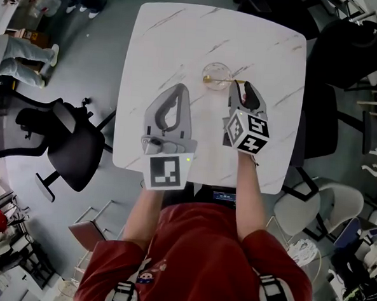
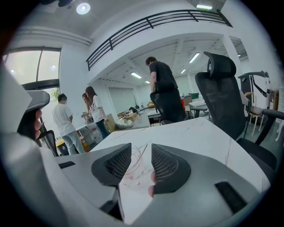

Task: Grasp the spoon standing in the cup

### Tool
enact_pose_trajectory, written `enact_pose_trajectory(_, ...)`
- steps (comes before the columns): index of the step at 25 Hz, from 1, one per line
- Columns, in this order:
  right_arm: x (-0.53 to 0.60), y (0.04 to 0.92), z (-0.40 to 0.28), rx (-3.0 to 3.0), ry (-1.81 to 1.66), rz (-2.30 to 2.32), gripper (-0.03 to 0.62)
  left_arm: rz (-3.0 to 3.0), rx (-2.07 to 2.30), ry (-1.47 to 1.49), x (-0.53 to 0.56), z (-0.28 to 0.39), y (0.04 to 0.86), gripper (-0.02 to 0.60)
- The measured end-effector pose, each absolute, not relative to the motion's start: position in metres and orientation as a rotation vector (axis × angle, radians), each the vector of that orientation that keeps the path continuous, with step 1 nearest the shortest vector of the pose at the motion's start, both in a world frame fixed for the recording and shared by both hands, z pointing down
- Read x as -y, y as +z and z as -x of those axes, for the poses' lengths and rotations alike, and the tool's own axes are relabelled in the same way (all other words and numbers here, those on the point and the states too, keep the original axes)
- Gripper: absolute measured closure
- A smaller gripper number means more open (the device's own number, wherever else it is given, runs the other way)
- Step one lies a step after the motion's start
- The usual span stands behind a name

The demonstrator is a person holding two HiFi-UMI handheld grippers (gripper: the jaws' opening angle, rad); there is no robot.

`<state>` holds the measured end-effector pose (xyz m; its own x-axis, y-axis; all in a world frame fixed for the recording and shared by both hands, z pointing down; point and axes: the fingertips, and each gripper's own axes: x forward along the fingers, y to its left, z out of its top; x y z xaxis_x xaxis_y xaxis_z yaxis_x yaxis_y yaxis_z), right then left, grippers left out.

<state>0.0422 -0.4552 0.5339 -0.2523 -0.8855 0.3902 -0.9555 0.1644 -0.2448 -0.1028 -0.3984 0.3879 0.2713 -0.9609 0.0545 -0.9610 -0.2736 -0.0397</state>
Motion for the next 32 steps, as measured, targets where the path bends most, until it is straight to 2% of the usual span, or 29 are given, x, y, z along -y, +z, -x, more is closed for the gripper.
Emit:
enact_pose_trajectory(16,0.459,0.539,-0.045,2.244,0.692,-1.852,0.56,-2.506,1.898,0.127,0.393,0.108,0.389,0.58)
enact_pose_trajectory(32,0.457,0.522,-0.038,2.288,0.589,-1.833,0.577,-2.517,1.901,0.099,0.39,0.109,0.384,0.58)
